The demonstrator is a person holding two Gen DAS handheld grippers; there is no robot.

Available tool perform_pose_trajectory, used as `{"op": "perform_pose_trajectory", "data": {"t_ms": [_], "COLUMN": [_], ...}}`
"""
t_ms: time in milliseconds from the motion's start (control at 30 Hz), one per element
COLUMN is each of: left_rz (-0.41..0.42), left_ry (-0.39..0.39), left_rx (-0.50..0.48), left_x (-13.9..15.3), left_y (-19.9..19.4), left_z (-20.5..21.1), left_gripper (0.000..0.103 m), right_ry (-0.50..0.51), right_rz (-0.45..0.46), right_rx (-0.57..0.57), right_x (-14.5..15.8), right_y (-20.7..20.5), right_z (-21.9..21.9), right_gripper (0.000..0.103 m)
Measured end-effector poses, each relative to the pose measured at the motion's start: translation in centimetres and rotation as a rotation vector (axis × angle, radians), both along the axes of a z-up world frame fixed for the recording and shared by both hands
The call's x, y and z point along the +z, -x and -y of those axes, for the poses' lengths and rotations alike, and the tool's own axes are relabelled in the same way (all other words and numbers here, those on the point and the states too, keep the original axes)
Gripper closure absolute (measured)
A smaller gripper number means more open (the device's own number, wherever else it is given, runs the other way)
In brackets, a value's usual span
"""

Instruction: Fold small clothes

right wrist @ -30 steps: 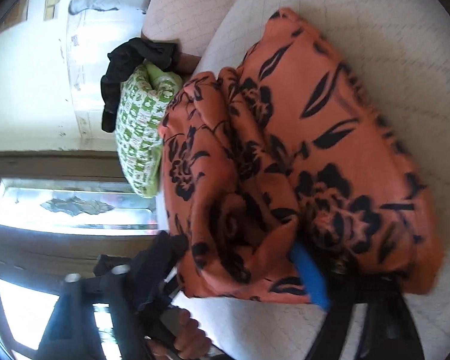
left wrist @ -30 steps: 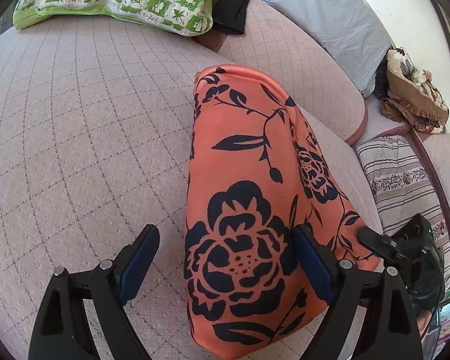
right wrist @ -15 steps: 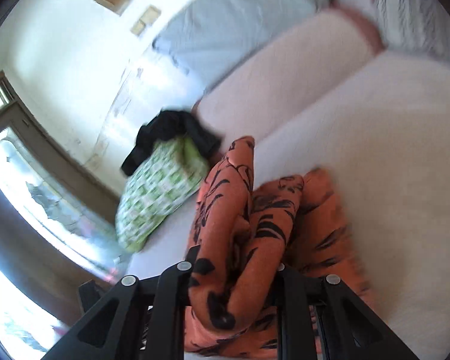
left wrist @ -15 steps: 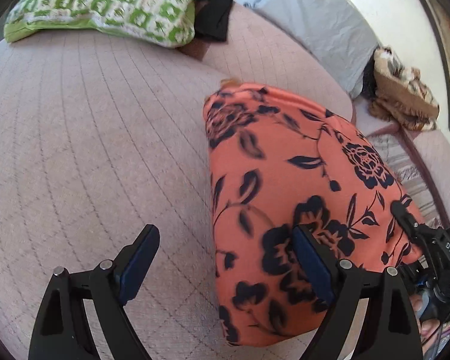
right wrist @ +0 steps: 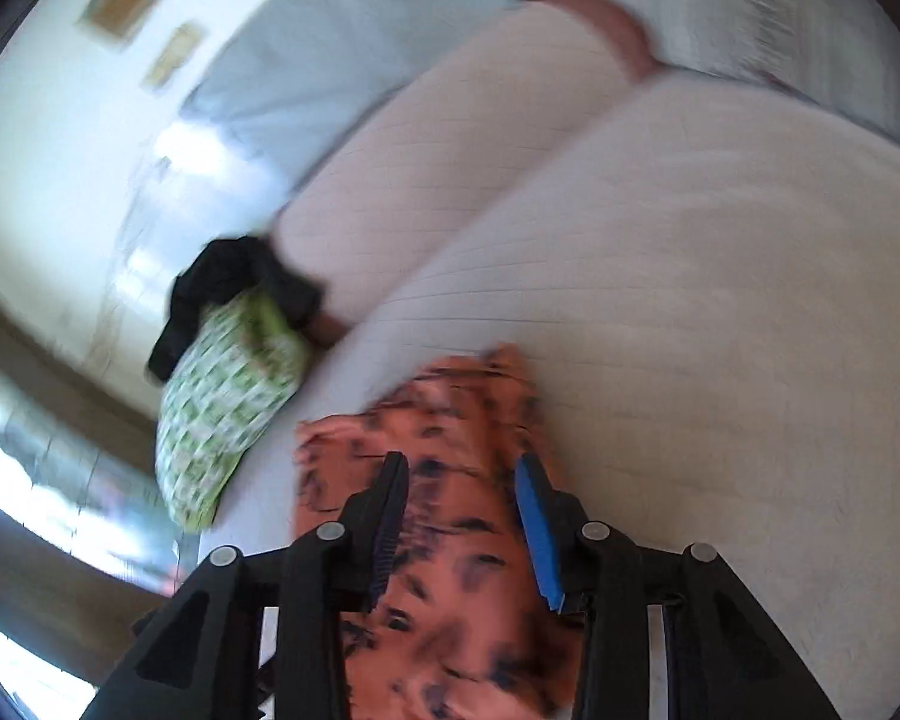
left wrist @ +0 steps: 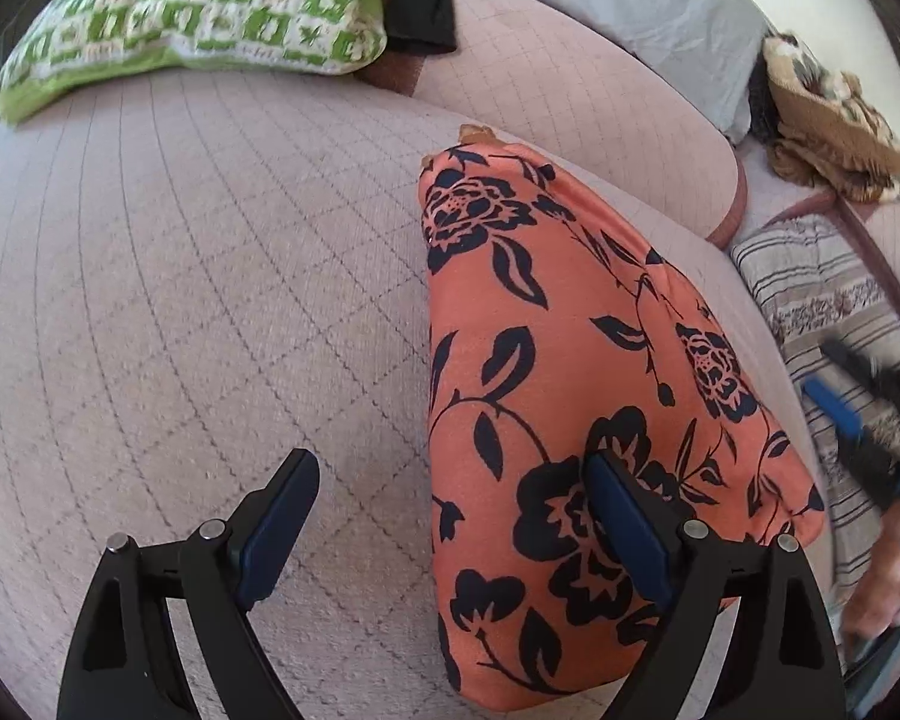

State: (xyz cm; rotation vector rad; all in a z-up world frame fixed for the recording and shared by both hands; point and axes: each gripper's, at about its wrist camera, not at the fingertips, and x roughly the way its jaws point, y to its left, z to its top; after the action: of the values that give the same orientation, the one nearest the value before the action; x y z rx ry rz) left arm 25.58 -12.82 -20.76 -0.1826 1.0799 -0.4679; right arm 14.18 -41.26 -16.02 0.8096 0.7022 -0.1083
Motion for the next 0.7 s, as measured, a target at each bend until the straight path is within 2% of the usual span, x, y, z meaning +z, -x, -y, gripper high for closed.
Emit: {"op": "perform_pose_trajectory", "data": {"t_ms": [67,133,200,267,300,367,433,500,600,633,700], "left_rz": [0.018,0.042,0.07,0.075,0.077,0.087,0.095,0.091,0.094,0.102,0.132], "left_ry": [-0.021,-0.051,-0.084,-0.096,-0.102,-0.122,-0.13,-0.129,-0.14,-0.151,-0.177], "left_rx": [-0.004,-0.01,-0.013,-0.029,-0.031,-0.021,-0.027,-0.023,-0.01,-0.008,-0.01], "left_x": [0.1,0.3,0.4,0.3,0.2,0.1,0.2,0.1,-0.2,-0.4,-0.3], "left_y": [0.0,0.2,0.3,0.4,0.5,0.7,1.0,1.1,1.1,1.2,1.6], "left_z": [0.2,0.9,1.4,1.5,1.6,1.7,1.6,1.6,1.7,1.8,2.0], "left_gripper": [0.011,0.011,0.009,0.008,0.008,0.005,0.005,0.005,0.003,0.001,0.001], "right_ry": [0.039,0.081,0.107,0.087,0.097,0.126,0.152,0.159,0.076,0.072,0.117], "right_rz": [-0.037,-0.092,-0.188,-0.338,-0.368,-0.379,-0.317,-0.235,-0.157,-0.16,-0.257], "right_rx": [0.104,0.161,0.185,0.197,0.186,0.176,0.185,0.243,0.391,0.428,0.451], "right_x": [0.5,-0.2,-2.1,-5.8,-6.7,-6.1,-4.0,-2.5,-2.2,-2.7,-4.9], "right_y": [-3.7,-5.4,-8.1,-11.3,-12.1,-13.0,-13.4,-13.8,-15.1,-15.7,-17.6], "right_z": [-2.2,-3.1,-3.7,-3.3,-3.0,-2.6,-3.0,-3.9,-6.5,-7.5,-9.1], "right_gripper": [0.062,0.063,0.064,0.072,0.076,0.076,0.073,0.073,0.073,0.073,0.076]}}
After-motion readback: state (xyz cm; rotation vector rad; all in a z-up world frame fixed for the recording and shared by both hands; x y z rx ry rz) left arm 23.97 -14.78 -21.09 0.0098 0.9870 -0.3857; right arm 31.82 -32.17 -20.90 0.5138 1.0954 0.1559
